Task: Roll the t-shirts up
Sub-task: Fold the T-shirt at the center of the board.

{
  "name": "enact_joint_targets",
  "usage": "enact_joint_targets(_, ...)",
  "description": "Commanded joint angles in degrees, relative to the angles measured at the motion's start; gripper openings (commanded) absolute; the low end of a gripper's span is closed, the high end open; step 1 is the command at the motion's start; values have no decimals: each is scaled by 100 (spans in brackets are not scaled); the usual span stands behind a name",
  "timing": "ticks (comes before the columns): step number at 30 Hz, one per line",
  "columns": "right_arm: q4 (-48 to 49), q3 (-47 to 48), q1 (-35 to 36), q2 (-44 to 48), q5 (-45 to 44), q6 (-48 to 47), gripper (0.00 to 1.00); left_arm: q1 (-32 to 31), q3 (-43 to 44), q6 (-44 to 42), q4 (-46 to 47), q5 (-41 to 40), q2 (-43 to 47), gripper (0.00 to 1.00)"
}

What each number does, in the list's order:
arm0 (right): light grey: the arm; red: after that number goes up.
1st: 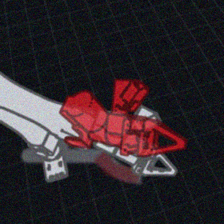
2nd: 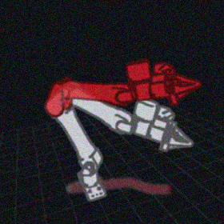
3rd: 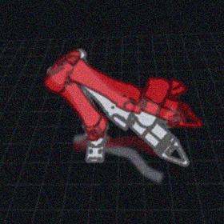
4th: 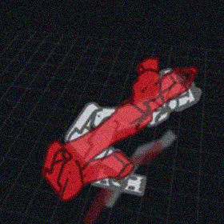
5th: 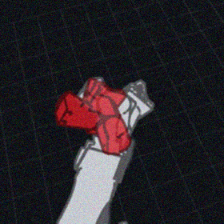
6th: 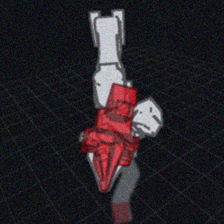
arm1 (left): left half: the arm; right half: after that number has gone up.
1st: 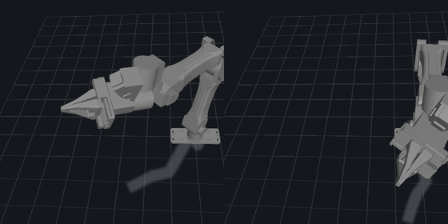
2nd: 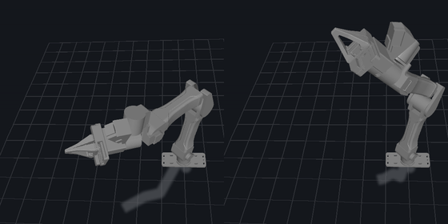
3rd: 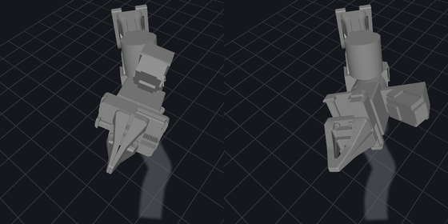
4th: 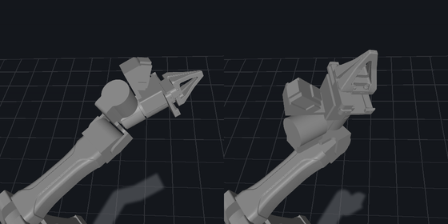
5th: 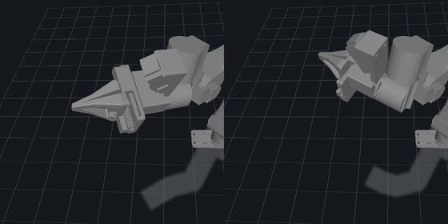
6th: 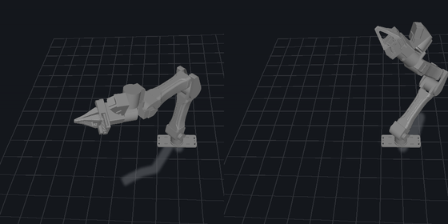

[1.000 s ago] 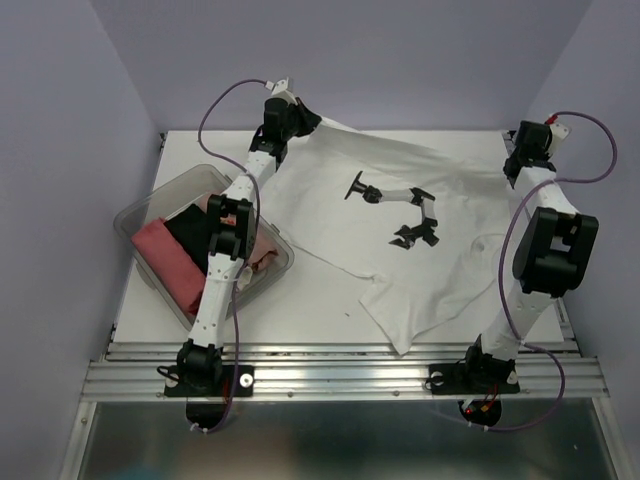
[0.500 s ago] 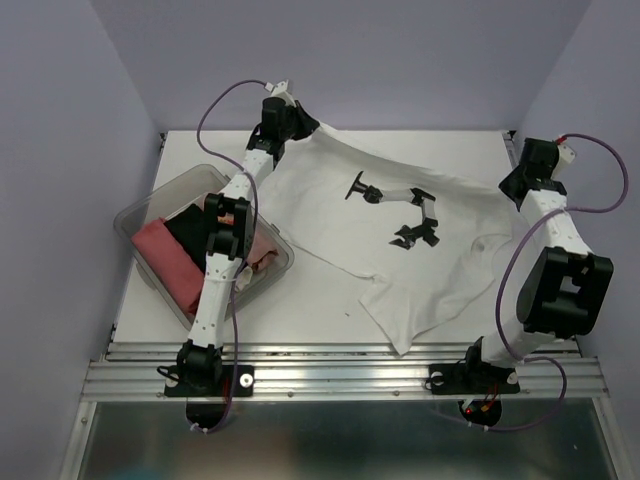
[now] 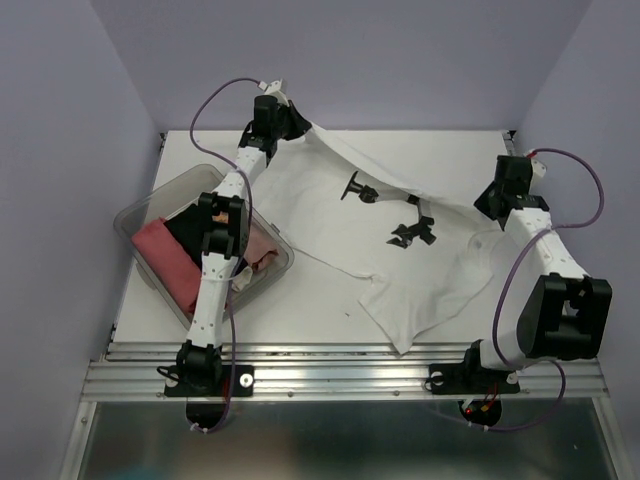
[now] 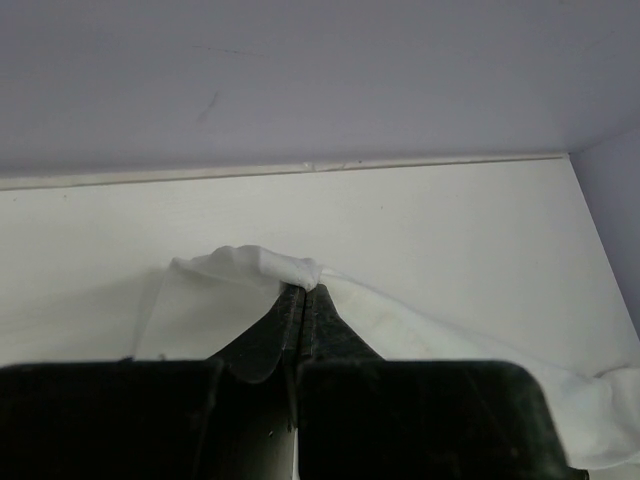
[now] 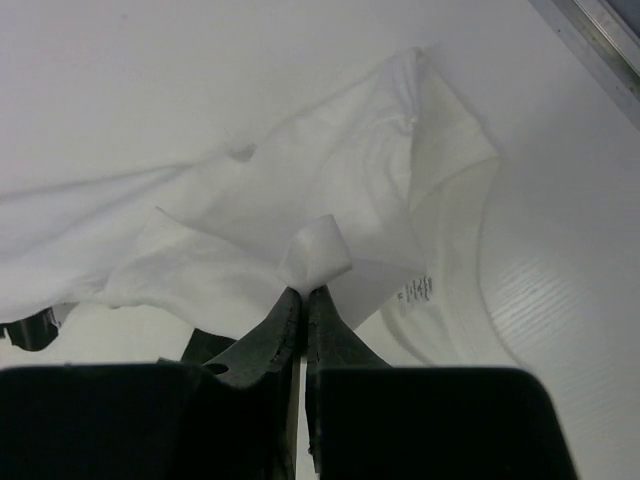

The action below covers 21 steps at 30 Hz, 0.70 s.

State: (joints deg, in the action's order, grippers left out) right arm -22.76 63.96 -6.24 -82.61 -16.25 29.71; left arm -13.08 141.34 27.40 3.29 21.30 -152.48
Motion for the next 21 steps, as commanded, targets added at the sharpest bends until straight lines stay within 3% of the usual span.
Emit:
enact_joint_targets(1, -132, -156, 53, 298, -142, 140, 1, 122, 43, -279, 5, 50, 597, 0)
enact_joint_targets(14, -483, -674, 53, 860, 227, 333, 1, 201, 166, -612, -320, -47, 395, 0)
enact_joint_targets(21, -554, -771, 53, 957, 324, 360, 1, 201, -203, -718, -504, -91, 536, 0)
